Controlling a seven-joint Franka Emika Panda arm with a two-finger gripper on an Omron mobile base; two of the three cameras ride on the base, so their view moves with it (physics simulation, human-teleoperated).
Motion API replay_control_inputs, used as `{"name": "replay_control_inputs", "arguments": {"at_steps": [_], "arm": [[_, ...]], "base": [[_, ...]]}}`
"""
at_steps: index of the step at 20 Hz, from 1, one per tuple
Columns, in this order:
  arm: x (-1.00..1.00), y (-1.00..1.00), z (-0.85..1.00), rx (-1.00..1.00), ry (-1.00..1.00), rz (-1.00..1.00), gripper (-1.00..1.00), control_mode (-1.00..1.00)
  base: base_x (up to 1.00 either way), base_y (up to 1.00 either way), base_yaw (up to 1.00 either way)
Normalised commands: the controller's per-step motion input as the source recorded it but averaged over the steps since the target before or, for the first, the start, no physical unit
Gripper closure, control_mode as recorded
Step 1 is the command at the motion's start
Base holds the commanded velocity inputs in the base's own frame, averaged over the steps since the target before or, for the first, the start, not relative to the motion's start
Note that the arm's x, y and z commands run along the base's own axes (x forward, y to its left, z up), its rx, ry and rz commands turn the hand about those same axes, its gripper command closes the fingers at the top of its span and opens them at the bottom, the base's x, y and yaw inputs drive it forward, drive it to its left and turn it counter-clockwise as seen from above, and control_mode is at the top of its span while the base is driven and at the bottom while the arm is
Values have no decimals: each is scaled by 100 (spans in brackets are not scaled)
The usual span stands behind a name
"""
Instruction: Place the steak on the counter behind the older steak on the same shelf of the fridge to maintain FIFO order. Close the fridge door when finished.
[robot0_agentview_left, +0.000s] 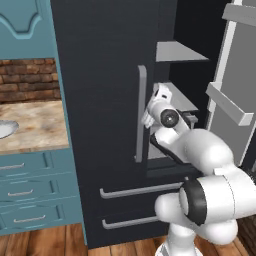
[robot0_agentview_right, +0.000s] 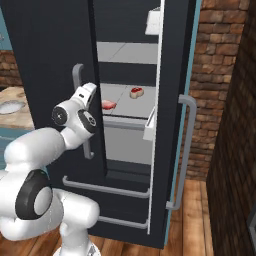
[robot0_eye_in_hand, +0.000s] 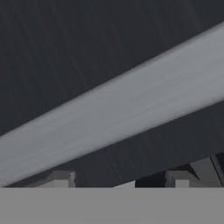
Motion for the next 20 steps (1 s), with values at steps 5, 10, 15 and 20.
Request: {"name": "replay_control_inputs", "arguments": {"at_steps": [5,10,15,20], "arm": [[69,0,13,0,0,13,-100,-100],[78,12,24,0,8,8,-100,-100],[11,6,63,-1,4,7,-100,-100],[-97,-16,100,-2,-3,1,-100,-100]], "base": [[0,0,0],[0,0,0],[0,0,0],[0,0,0]]}}
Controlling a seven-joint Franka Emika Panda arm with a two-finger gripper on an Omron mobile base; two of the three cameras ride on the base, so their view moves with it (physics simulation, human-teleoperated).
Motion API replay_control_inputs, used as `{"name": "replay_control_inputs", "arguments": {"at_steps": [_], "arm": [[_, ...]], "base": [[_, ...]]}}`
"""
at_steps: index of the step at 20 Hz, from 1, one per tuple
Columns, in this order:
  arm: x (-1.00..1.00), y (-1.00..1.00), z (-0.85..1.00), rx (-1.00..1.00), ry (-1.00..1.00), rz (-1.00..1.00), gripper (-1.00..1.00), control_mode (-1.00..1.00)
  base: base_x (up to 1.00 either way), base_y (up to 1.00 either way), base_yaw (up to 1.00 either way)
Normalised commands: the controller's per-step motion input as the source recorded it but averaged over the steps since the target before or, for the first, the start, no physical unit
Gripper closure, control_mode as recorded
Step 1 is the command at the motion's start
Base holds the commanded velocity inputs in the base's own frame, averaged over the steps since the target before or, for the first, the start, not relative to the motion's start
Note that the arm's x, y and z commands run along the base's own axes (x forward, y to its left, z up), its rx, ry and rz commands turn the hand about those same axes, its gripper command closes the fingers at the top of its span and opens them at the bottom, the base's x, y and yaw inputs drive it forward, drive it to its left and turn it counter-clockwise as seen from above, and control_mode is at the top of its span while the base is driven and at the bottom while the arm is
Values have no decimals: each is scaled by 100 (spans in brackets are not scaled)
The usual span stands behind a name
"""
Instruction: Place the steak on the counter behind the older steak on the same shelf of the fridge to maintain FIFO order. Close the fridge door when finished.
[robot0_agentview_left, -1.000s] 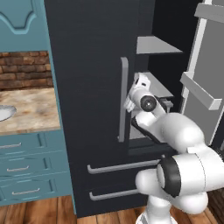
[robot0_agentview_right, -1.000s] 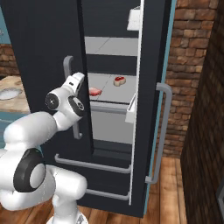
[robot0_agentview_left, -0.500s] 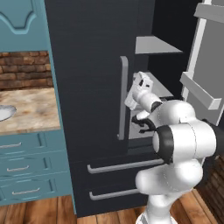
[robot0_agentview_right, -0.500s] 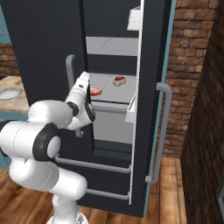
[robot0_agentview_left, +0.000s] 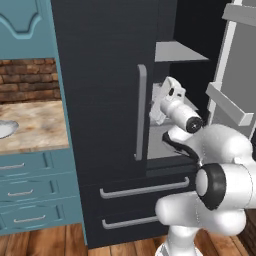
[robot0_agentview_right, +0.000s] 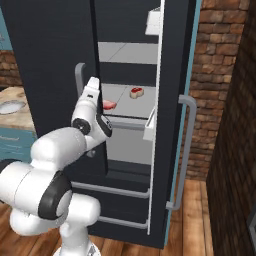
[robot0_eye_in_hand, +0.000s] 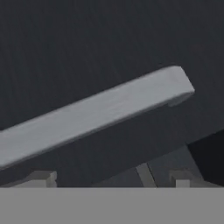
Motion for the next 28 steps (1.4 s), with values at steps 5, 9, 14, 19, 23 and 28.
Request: {"name": "replay_control_inputs", "arguments": {"at_steps": [5,9,14,19,23,28], "arm": [[-100,-29,100,0,-3,0,-100,-100],[-98,-21,100,-4,-1,0,-100,-100],[-83,-13,100,-5,1,0,-100,-100],[-84,-15,100,-1,8,-1,-100,-100],[-90,-25,100,0,9,-1,-100,-100],[-100,-46,38,0,2,0,-100,-100]], "base": [[0,0,0],[0,0,0],[0,0,0],[0,0,0],[0,0,0],[0,0,0]]}}
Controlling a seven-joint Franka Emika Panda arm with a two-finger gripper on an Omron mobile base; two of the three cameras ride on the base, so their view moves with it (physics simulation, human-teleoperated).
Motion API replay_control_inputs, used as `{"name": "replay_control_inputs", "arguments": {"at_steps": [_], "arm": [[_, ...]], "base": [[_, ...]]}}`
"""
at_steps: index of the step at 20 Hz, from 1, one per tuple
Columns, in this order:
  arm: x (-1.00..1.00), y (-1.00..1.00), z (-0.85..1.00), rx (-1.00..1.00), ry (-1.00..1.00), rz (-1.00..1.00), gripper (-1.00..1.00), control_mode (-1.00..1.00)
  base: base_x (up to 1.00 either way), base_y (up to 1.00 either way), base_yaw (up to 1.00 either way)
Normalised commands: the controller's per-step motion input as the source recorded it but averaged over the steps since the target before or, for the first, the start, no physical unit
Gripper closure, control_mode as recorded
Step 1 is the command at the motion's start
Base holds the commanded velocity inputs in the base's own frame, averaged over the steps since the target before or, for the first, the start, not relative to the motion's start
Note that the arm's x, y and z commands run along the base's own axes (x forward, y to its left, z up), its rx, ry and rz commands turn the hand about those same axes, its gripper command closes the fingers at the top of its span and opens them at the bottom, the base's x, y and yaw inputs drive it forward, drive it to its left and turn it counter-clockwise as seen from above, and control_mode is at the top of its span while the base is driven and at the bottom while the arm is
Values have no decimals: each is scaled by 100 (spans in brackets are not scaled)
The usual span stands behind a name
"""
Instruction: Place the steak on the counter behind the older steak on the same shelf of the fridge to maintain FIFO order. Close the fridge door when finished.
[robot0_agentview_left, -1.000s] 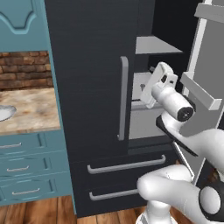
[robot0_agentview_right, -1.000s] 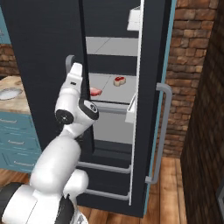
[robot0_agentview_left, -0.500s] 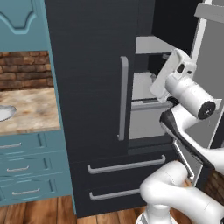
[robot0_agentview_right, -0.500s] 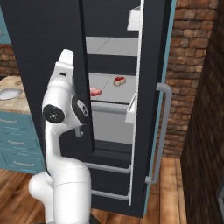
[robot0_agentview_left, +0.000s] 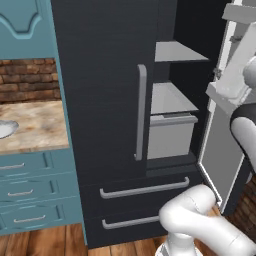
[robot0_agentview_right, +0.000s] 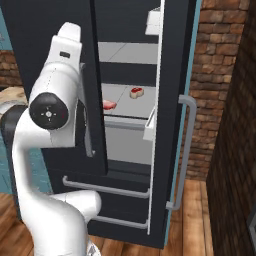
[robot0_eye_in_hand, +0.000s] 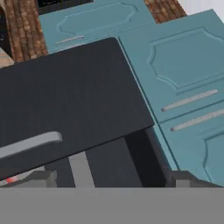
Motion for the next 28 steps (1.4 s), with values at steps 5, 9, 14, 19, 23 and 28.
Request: {"name": "replay_control_inputs", "arguments": {"at_steps": [5,9,14,19,23,28], "arm": [[-98,-67,-67,2,0,-11,-100,-100],[-51,-96,-32,7,0,-17,-100,-100],[0,-94,14,1,6,-11,-100,-100],[2,-96,1,0,17,-3,-100,-100],[0,-97,-14,0,6,0,-100,-100],[20,-57,-20,0,5,1,-100,-100]], "base": [[0,0,0],[0,0,0],[0,0,0],[0,0,0],[0,0,0],[0,0,0]]}}
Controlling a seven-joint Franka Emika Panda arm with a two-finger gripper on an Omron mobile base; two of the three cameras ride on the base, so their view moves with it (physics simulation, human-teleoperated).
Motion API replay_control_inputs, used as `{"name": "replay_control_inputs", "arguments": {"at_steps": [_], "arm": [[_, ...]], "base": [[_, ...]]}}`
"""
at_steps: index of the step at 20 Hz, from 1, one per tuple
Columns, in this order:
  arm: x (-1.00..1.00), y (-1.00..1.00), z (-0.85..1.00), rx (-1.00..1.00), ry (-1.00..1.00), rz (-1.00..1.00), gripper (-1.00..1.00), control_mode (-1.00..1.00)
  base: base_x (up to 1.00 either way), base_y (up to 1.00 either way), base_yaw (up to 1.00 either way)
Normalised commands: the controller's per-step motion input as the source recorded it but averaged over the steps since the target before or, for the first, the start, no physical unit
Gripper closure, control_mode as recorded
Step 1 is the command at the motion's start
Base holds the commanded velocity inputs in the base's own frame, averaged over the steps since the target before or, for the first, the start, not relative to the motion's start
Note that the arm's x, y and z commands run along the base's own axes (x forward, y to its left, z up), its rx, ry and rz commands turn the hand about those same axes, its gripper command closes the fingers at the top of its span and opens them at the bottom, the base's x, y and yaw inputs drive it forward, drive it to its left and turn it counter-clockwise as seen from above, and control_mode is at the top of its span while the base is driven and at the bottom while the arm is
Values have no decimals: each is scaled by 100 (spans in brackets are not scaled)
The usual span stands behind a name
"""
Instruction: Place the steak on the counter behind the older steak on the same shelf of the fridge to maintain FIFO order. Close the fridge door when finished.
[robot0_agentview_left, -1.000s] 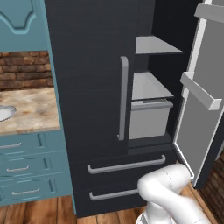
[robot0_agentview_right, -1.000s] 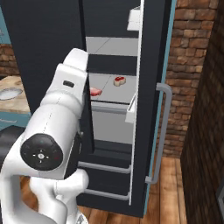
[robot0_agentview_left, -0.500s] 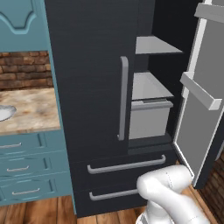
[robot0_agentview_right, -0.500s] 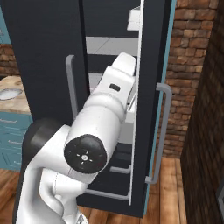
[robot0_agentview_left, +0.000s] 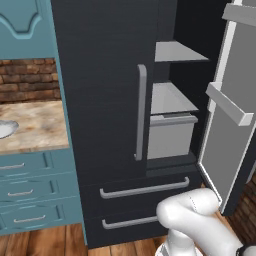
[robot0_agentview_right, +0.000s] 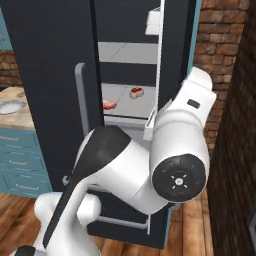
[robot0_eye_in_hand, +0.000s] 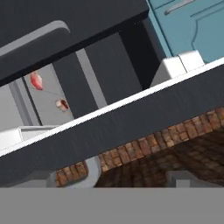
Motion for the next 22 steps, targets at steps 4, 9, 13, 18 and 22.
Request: {"name": "replay_control_inputs", "arguments": {"at_steps": [4,9,13,18,22], "arm": [[67,-10,-36,0,2,10,-100,-100],[66,-21,-24,0,0,13,-100,-100],[75,-28,-41,0,6,13,-100,-100],[73,-35,-24,0,2,18,-100,-100],[26,-5,-17,-8,0,20,-100,-100]], "base": [[0,0,0],[0,0,0],[0,0,0],[0,0,0],[0,0,0]]}}
